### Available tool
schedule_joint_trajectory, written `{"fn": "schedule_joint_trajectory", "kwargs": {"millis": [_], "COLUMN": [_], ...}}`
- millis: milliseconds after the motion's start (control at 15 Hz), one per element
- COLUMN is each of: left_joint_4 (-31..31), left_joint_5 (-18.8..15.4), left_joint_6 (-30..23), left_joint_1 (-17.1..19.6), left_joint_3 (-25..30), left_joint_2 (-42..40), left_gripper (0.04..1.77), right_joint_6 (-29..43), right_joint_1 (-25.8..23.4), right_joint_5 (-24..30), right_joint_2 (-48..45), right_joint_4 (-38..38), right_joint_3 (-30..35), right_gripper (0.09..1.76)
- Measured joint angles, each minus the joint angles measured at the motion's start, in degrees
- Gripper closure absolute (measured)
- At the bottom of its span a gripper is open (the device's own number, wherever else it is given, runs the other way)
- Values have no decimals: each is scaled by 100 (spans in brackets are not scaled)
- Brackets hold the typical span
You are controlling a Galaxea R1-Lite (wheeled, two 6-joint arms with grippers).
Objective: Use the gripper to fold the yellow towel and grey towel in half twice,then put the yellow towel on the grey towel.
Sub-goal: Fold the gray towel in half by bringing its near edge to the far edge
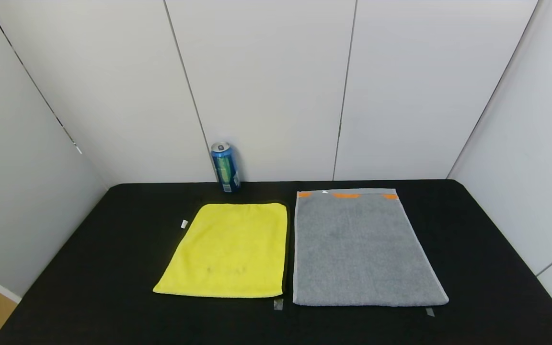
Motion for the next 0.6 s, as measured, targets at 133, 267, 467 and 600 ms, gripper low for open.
{"fn": "schedule_joint_trajectory", "kwargs": {"millis": [133,267,467,600], "left_joint_4": [2,7,2,2], "left_joint_5": [-22,-27,15,12], "left_joint_6": [11,13,-57,-49], "left_joint_1": [0,0,0,-2], "left_joint_3": [0,0,0,0], "left_joint_2": [0,0,0,0], "left_gripper": [9,9,9,9], "right_joint_6": [-1,-1,24,24], "right_joint_1": [2,13,26,26], "right_joint_5": [2,2,-6,-26], "right_joint_2": [0,0,0,0], "right_joint_4": [2,0,-6,-11], "right_joint_3": [0,0,0,0], "right_gripper": [14,14,14,14]}}
